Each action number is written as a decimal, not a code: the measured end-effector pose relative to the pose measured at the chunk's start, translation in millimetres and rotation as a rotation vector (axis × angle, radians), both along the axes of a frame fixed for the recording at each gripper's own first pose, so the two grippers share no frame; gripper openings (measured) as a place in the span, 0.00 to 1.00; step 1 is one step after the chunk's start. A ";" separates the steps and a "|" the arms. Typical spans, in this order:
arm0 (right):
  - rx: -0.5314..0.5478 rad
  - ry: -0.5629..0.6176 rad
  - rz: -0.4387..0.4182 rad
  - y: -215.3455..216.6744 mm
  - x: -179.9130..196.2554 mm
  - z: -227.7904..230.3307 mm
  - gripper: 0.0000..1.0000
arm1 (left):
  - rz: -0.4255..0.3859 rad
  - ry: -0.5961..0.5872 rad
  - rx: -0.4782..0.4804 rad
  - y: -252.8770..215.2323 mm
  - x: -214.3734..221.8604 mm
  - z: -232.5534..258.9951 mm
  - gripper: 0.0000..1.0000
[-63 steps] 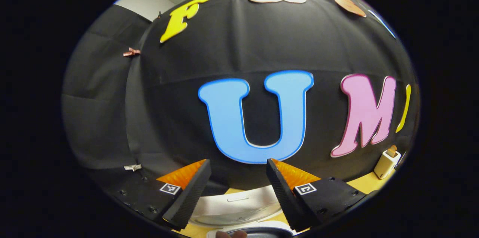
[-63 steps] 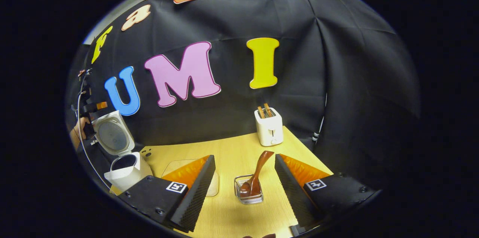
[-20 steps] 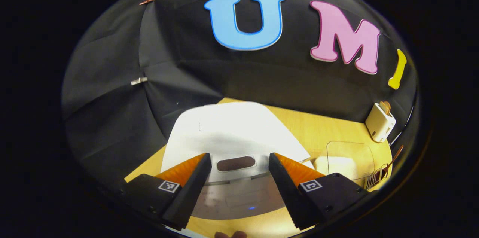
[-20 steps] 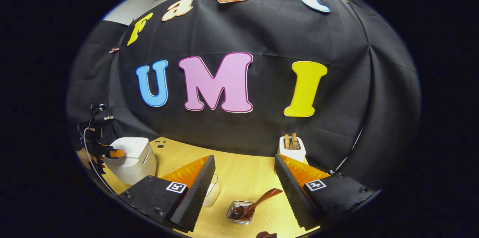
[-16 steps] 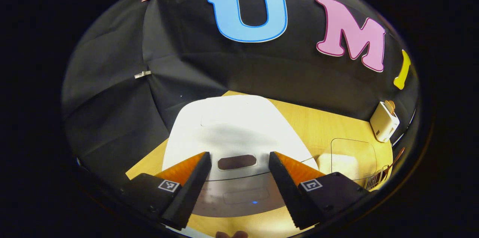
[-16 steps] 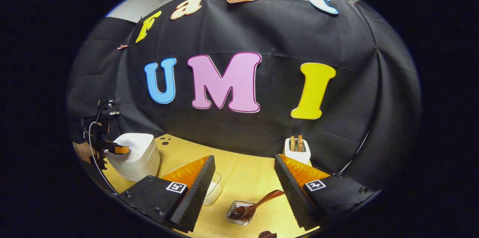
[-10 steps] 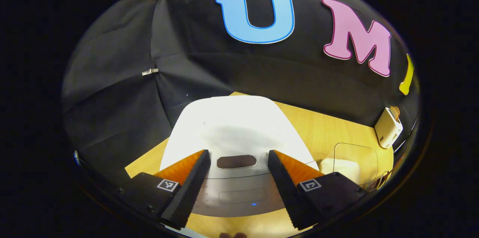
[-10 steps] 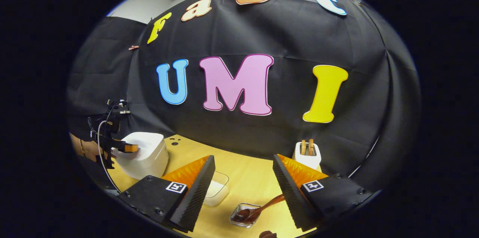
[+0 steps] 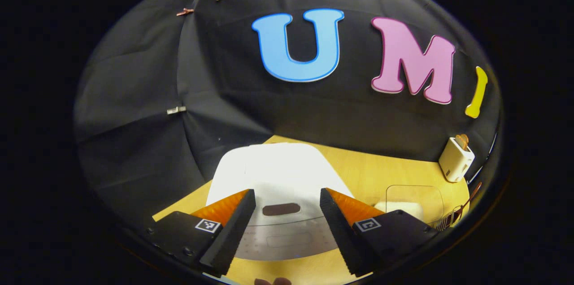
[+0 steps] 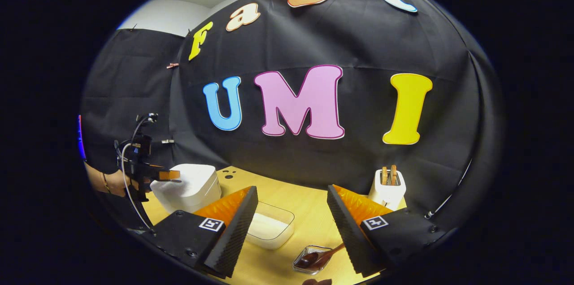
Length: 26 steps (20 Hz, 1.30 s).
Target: Close the left gripper, press the button to open the rice cooker; take a wooden spoon from the chopstick holder with the right hand, scoop a spoonful of rice and pour it into the rice cooker, then put the wooden spoon back into the chopstick holder.
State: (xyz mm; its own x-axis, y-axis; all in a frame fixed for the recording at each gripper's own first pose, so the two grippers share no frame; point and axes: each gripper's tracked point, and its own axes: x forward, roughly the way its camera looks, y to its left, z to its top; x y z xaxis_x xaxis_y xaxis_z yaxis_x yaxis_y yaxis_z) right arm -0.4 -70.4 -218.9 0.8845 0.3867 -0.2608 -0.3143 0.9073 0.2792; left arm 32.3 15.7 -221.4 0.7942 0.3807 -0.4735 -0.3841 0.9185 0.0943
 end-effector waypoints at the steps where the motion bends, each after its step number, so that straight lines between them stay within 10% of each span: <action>1: 0.000 -0.006 -0.010 3.2 -0.4 5.5 0.96 | -0.022 -0.036 -0.005 -3.4 0.7 12.6 0.93; 10: -0.018 0.010 -0.132 23.5 -7.2 38.6 0.96 | -0.281 -0.280 -0.058 -42.2 -16.1 108.4 0.93; 26: -0.057 0.041 -0.210 4.3 -4.5 29.9 0.96 | -0.345 -0.307 -0.064 -47.6 3.1 111.3 0.94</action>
